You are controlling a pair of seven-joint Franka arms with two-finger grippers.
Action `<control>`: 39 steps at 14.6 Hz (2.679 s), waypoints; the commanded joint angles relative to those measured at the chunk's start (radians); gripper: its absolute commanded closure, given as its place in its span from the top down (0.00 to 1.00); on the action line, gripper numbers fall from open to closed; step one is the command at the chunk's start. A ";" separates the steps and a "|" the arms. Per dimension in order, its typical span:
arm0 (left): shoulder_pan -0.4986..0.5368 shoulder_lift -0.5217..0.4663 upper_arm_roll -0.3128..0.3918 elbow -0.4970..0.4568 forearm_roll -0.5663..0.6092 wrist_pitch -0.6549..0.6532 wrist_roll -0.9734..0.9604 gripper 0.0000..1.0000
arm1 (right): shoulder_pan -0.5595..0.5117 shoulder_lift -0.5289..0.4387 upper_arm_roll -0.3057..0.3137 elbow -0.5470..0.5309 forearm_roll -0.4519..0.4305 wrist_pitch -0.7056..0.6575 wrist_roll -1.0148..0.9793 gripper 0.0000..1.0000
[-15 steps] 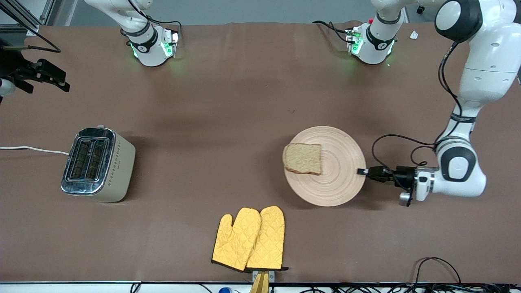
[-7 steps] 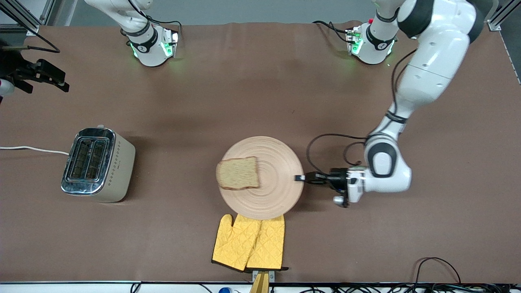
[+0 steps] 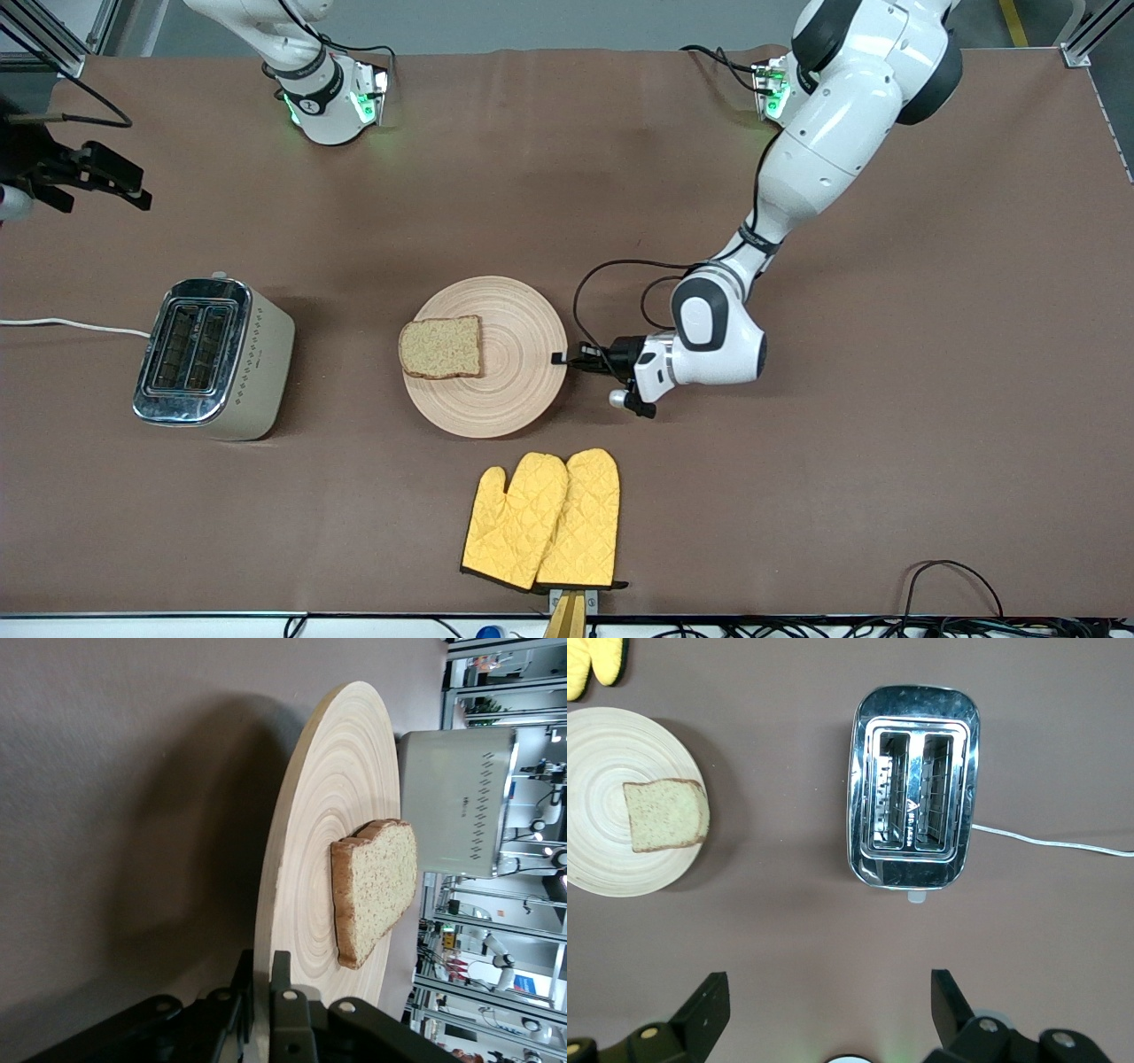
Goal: Move plate and put bread in toaster
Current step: 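Push the wooden plate with the left gripper toward the toaster, then withdraw the left gripper while the right gripper reaches the bread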
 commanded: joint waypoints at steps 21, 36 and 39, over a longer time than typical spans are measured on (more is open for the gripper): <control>0.295 -0.192 0.064 0.040 0.653 -0.226 -0.391 1.00 | 0.179 0.254 0.008 -0.410 0.173 0.682 0.091 1.00; 0.432 -0.764 0.063 -0.044 1.301 -0.708 -0.526 1.00 | 0.281 0.474 0.008 -0.459 0.341 0.933 0.091 0.96; 0.449 -0.888 0.066 -0.125 1.302 -0.701 -0.531 1.00 | 0.281 0.474 0.008 -0.465 0.341 0.930 0.091 0.78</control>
